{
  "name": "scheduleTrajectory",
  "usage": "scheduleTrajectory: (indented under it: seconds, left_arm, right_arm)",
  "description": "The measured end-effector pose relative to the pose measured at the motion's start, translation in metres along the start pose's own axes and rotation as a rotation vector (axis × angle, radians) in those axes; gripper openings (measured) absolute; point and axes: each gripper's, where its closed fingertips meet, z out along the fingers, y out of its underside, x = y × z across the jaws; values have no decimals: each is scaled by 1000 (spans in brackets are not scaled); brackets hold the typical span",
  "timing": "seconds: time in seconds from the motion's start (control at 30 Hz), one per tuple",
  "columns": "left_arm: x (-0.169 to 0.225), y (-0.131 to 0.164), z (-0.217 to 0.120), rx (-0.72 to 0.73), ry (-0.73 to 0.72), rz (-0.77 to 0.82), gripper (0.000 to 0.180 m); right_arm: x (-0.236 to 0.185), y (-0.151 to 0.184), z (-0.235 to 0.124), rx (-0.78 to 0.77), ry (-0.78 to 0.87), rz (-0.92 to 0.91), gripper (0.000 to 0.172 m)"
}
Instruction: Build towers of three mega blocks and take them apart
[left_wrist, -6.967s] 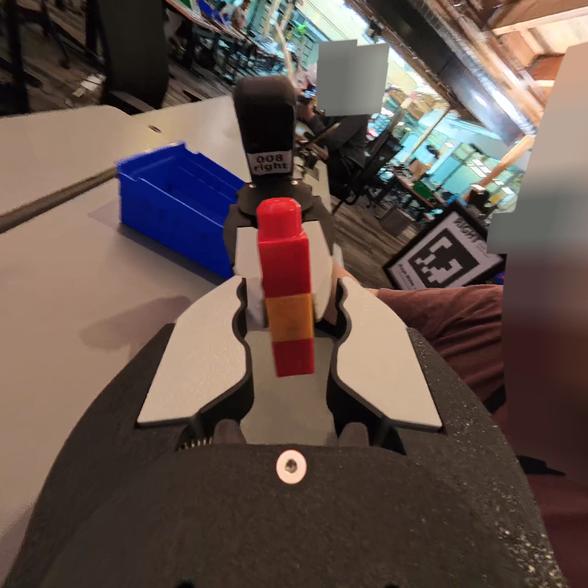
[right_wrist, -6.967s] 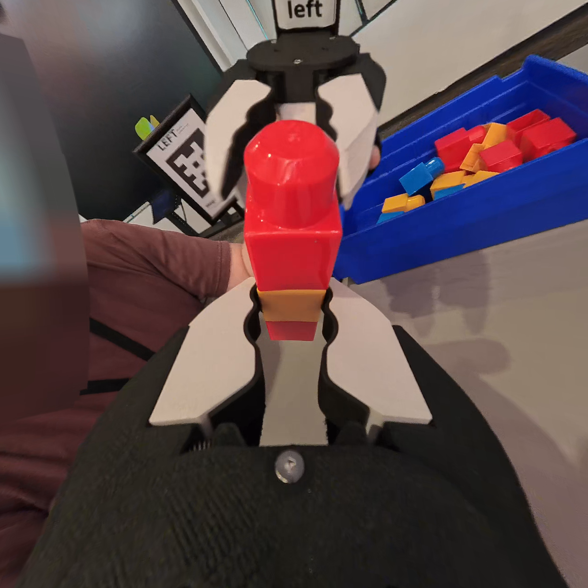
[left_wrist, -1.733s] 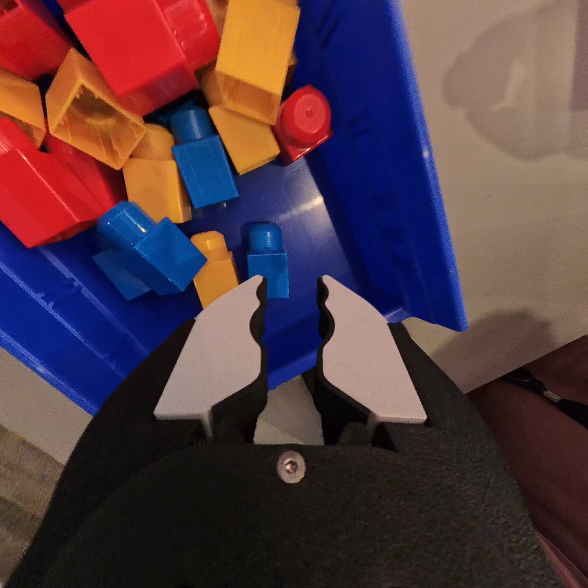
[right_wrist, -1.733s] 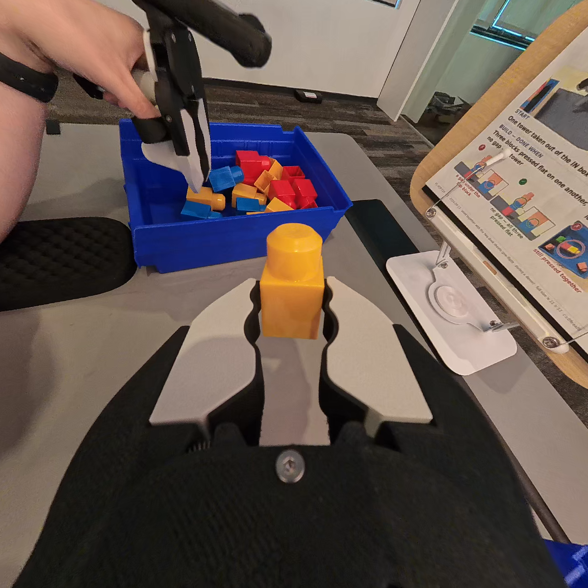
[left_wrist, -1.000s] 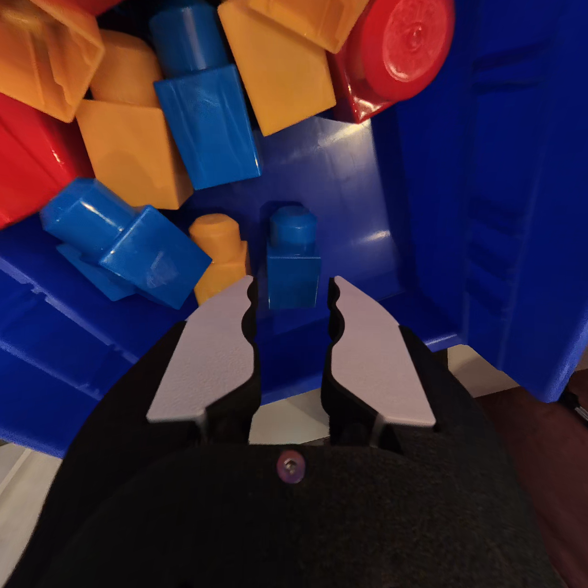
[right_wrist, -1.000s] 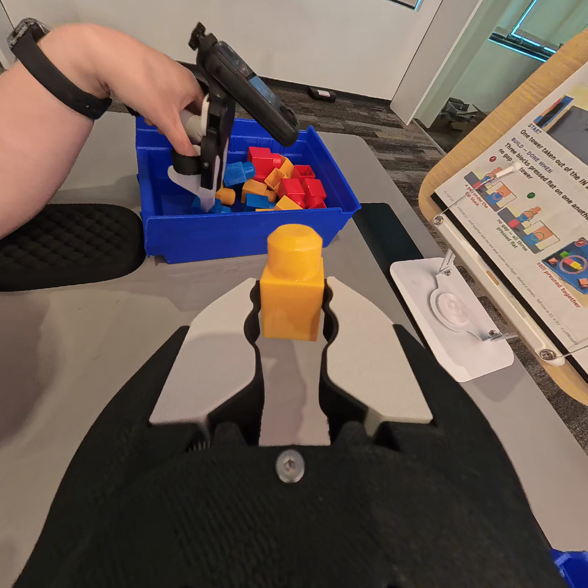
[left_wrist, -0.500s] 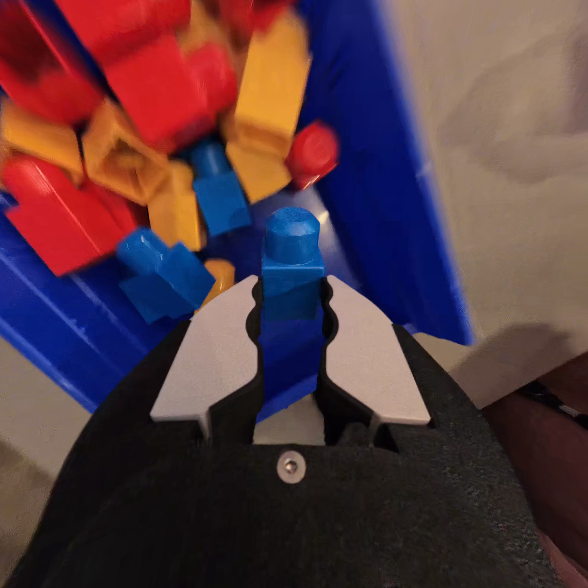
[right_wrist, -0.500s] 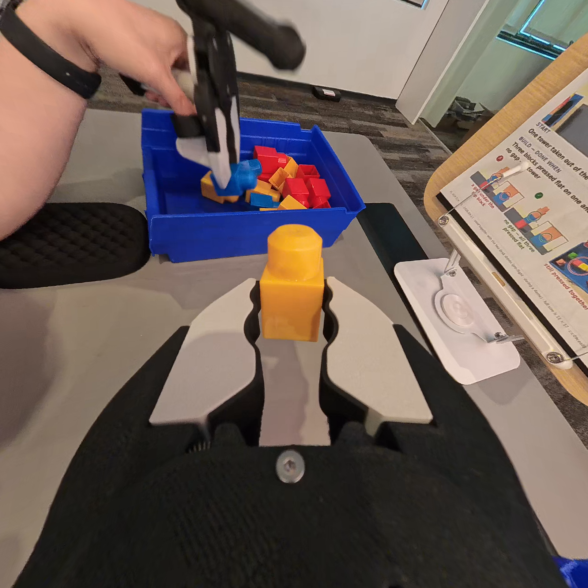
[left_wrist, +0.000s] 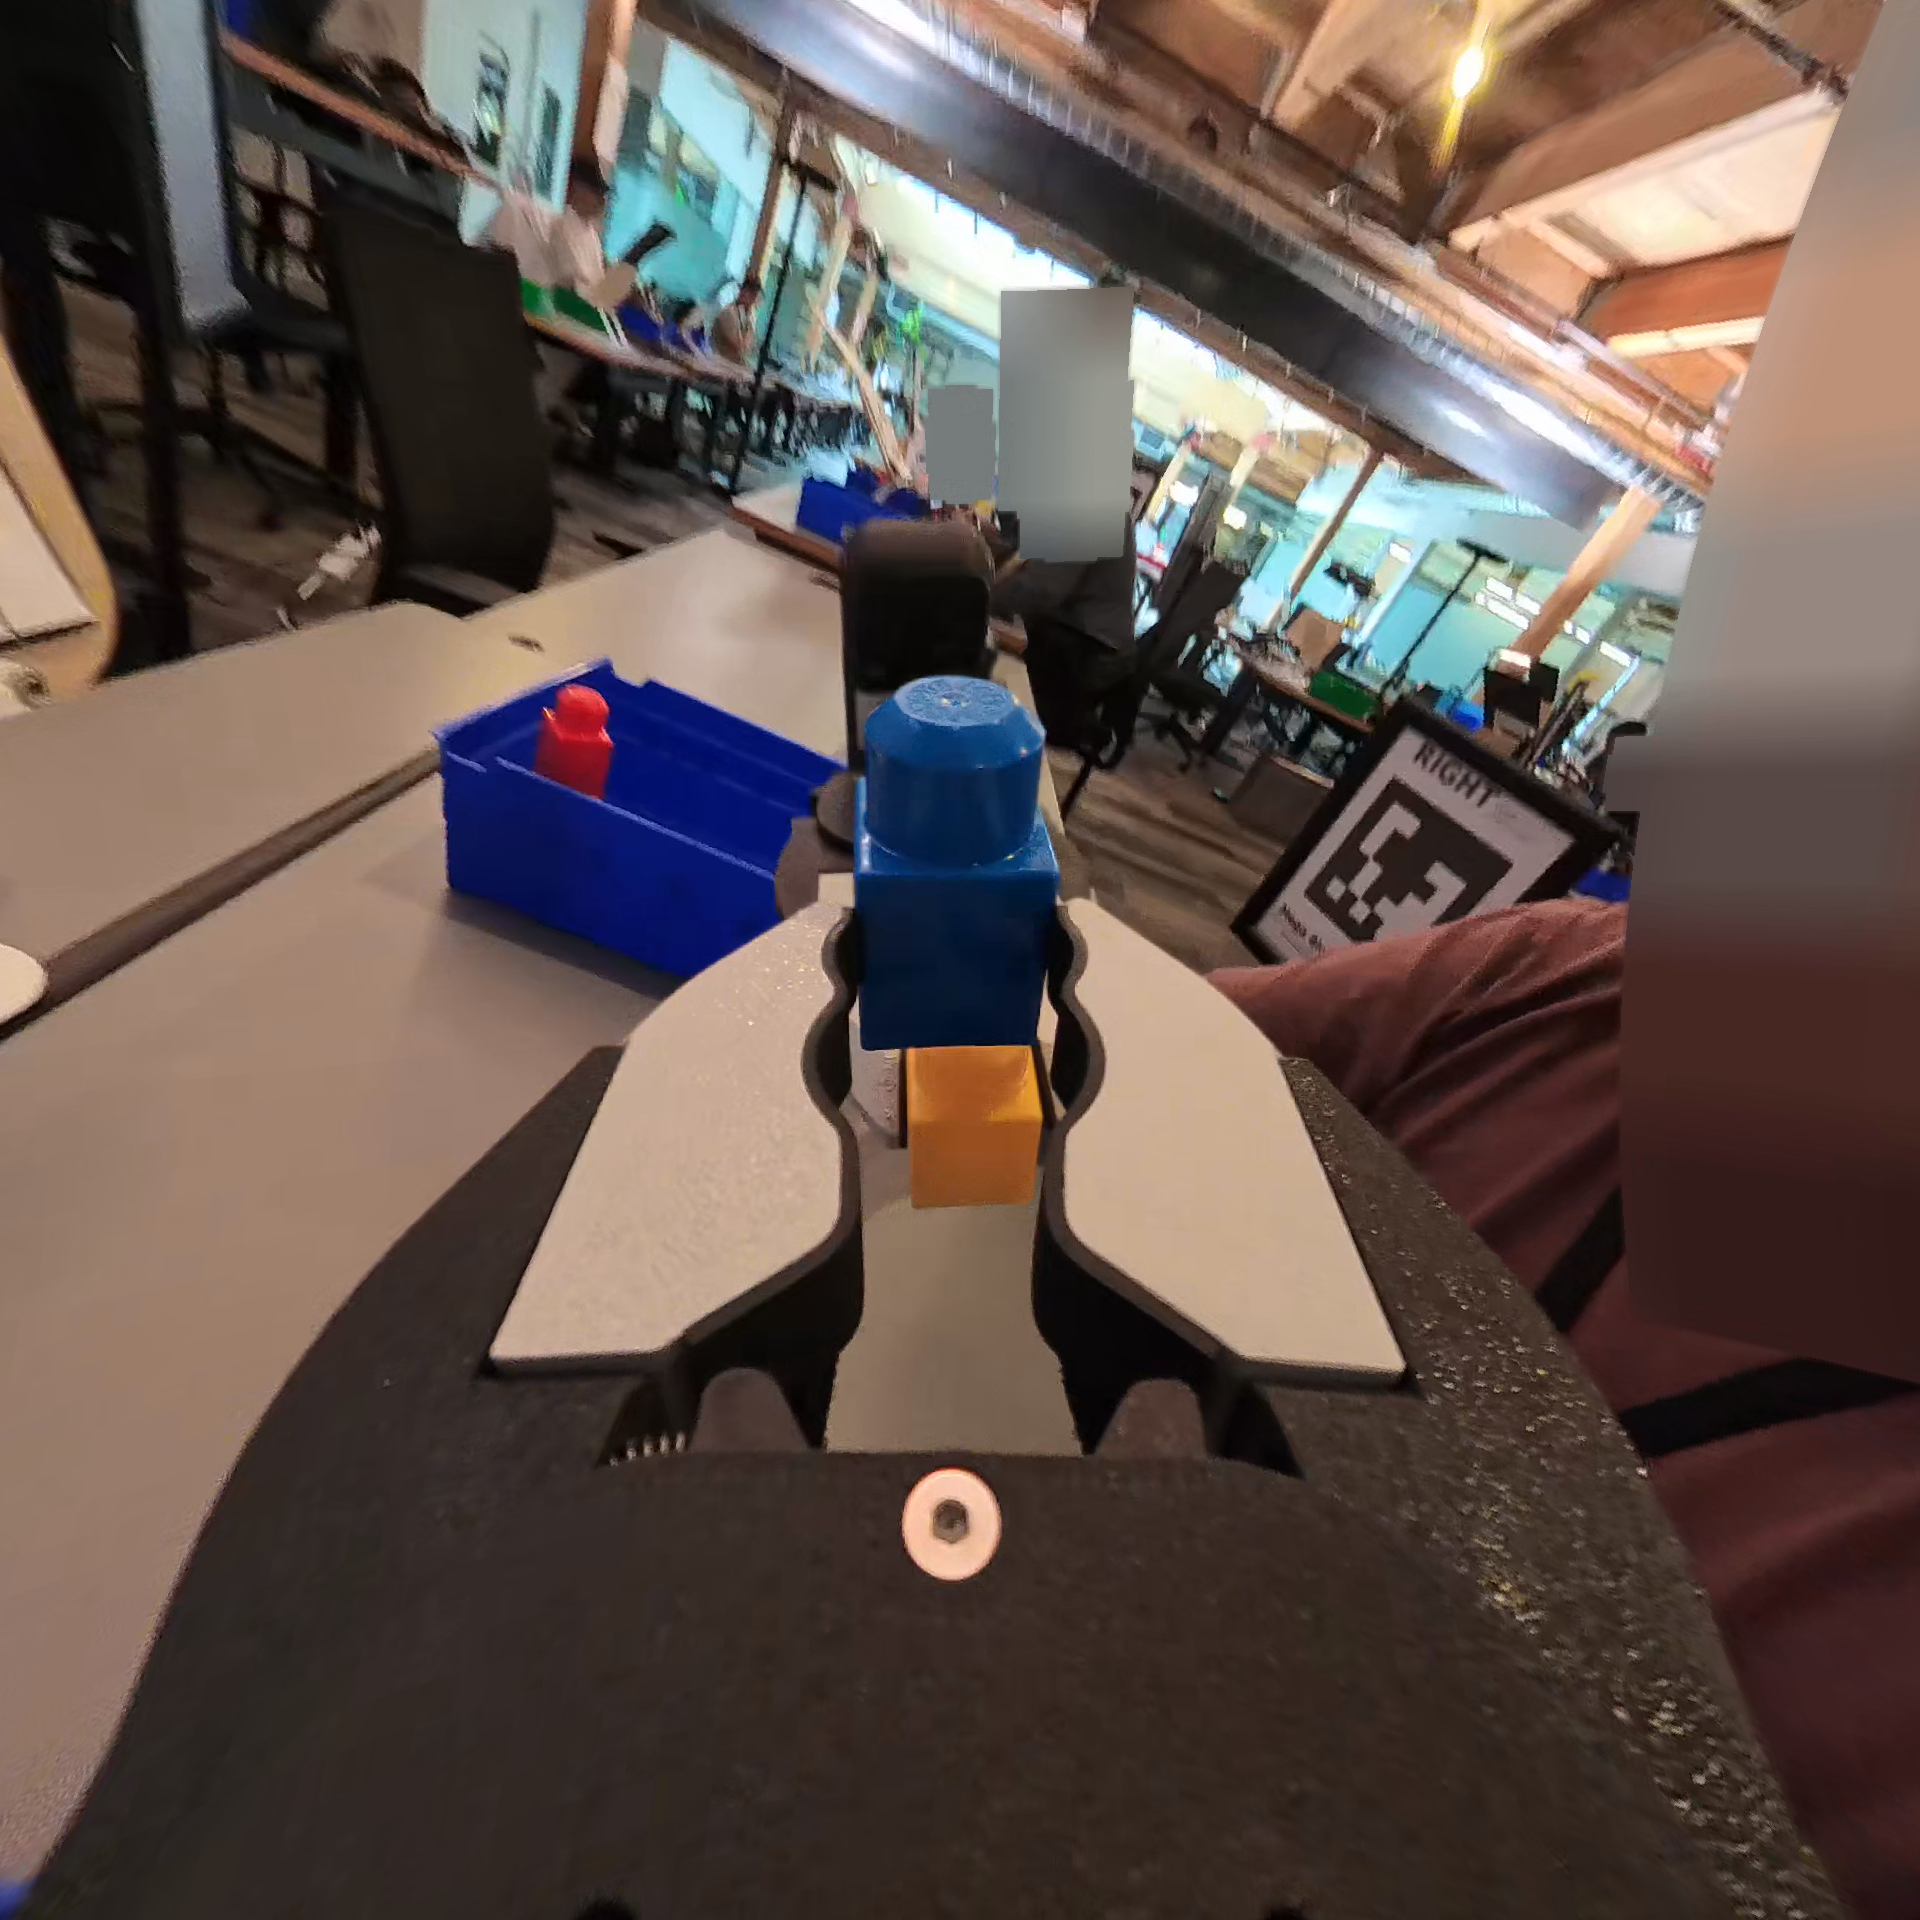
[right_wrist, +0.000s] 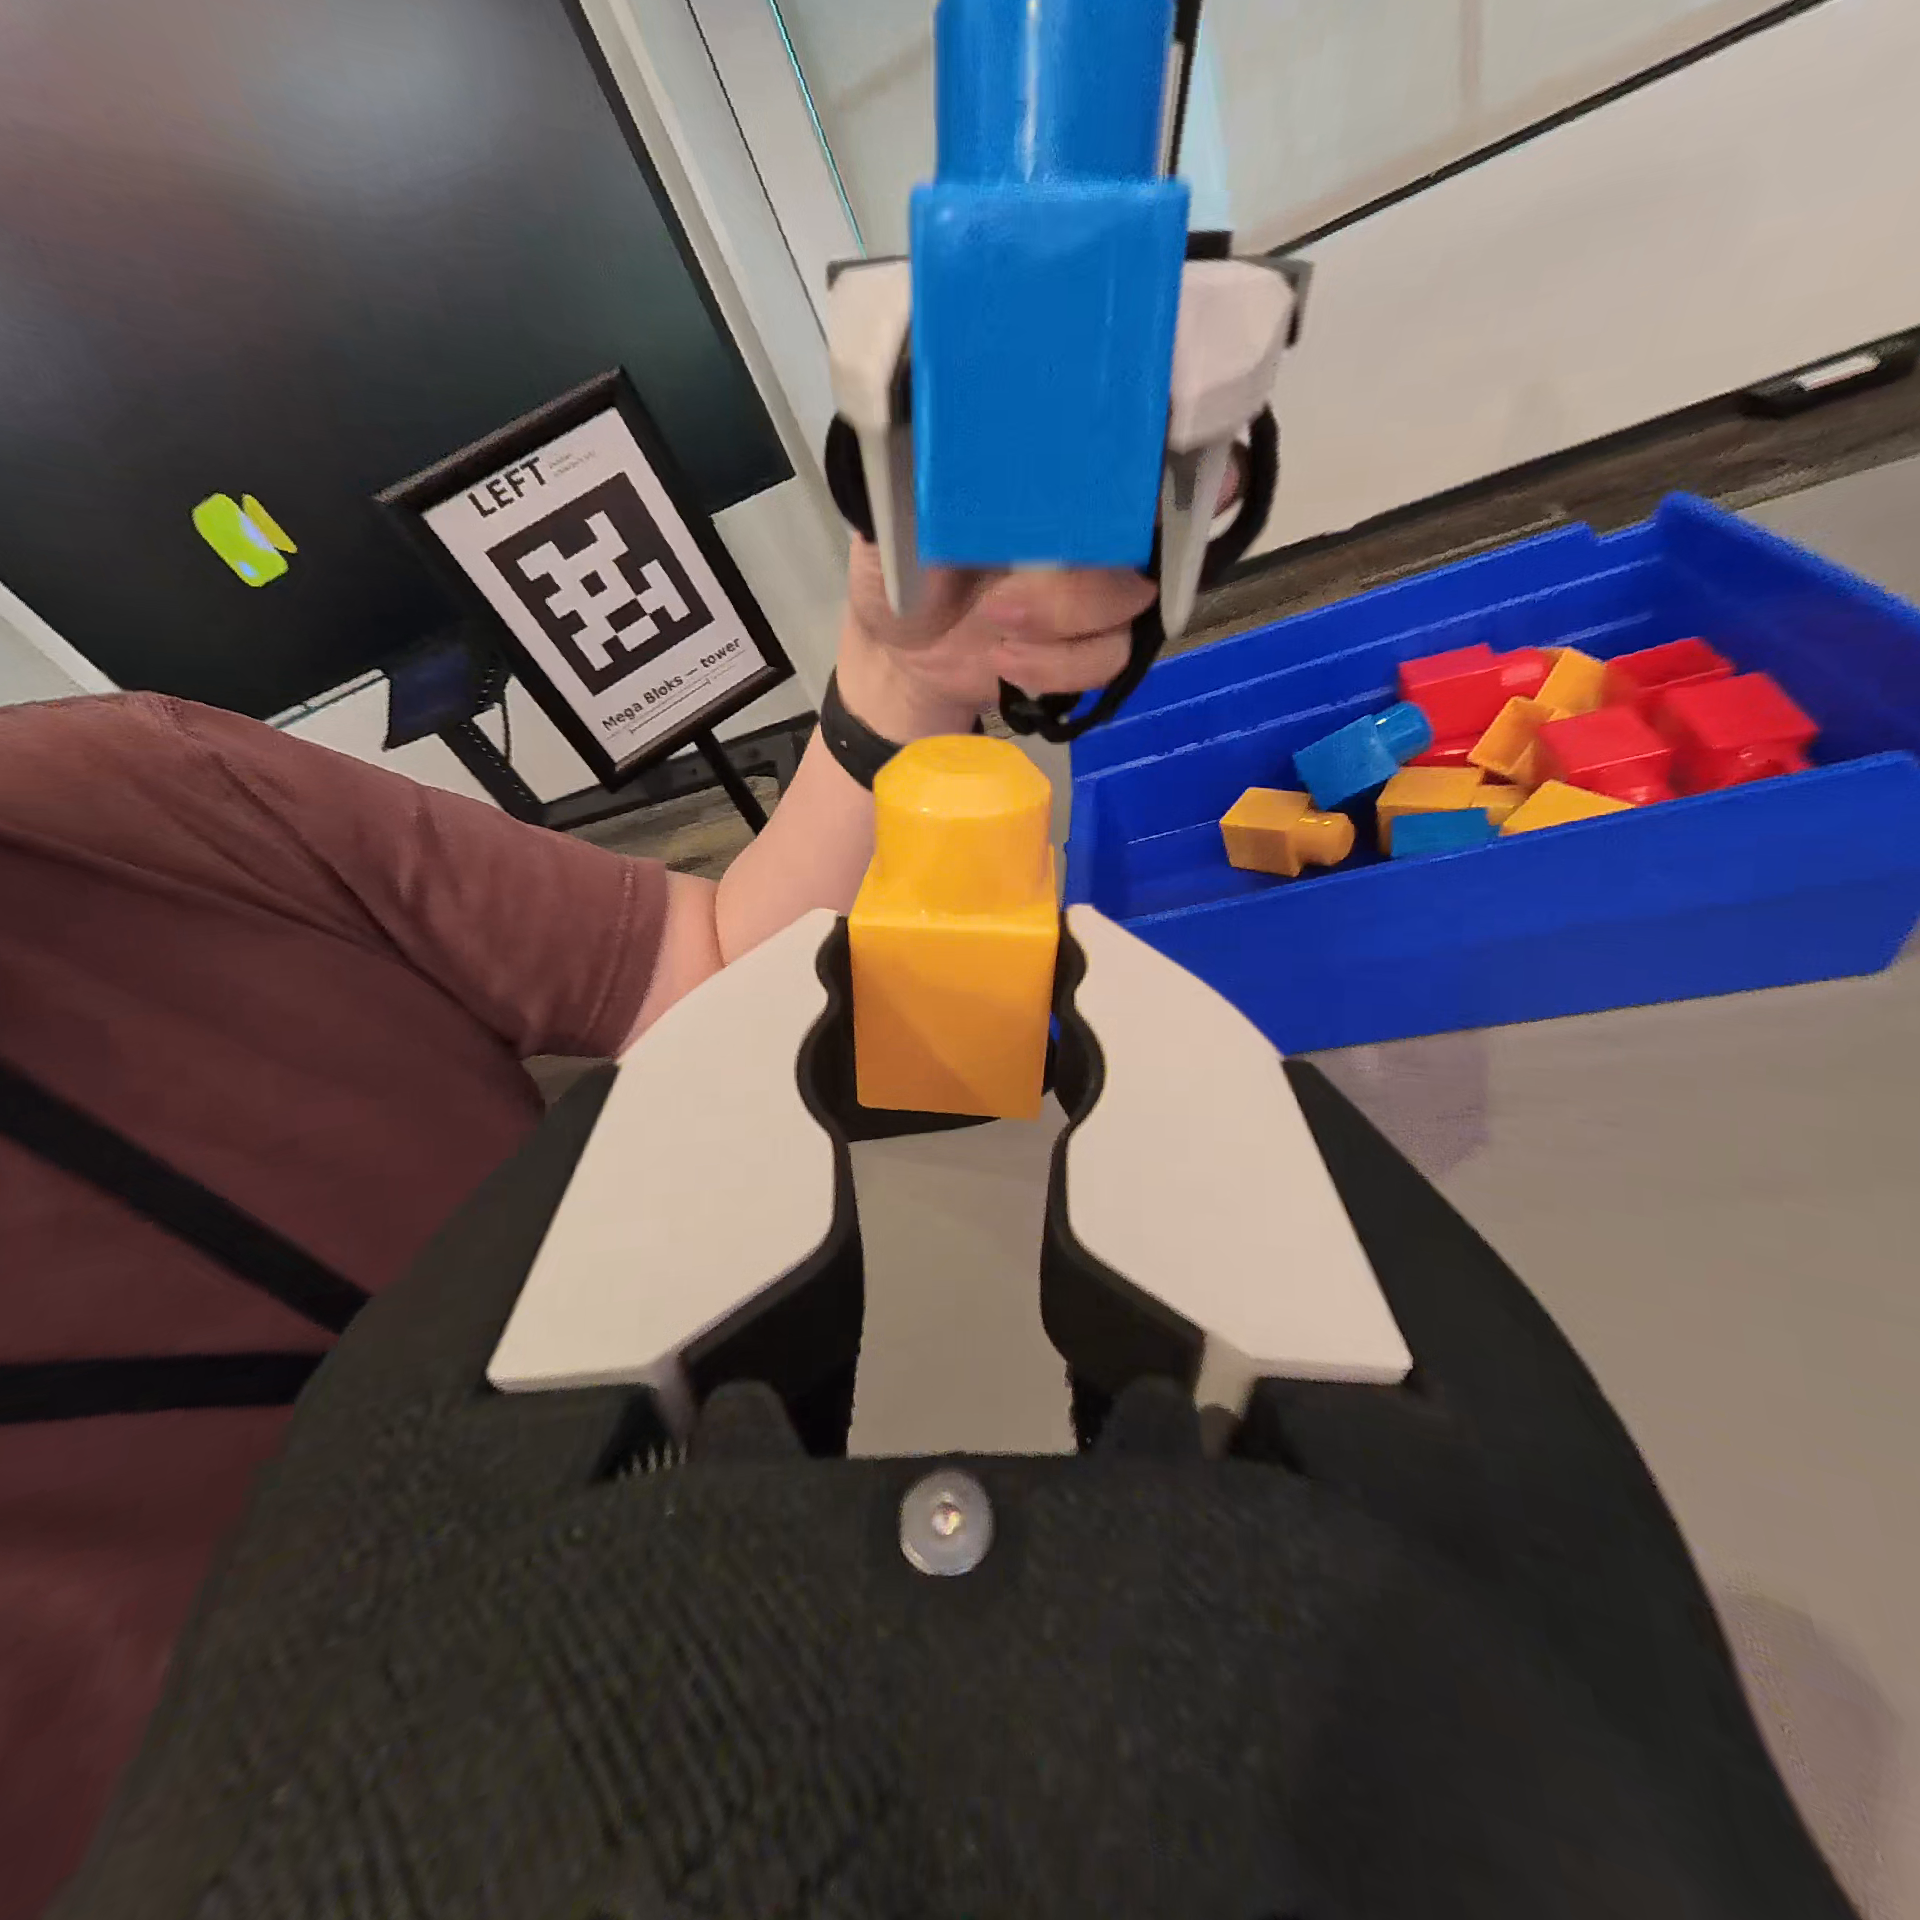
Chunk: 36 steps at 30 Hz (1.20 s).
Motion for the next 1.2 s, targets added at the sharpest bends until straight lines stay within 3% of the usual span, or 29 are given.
scheduleTrajectory:
  seconds: [0.13,0.33,0.93,1.2]
  left_arm:
    - [-3,19,25,-95,-8,23,35]
    - [-2,30,29,-168,-9,8,34]
    - [0,35,33,-154,100,-83,34]
    - [-17,42,31,-198,-29,-114,34]
  right_arm:
    - [2,-2,-3,17,-15,30,36]
    - [6,-7,-11,46,-16,59,36]
    - [2,-8,-15,68,-91,58,36]
    - [20,-6,-19,65,-4,97,35]
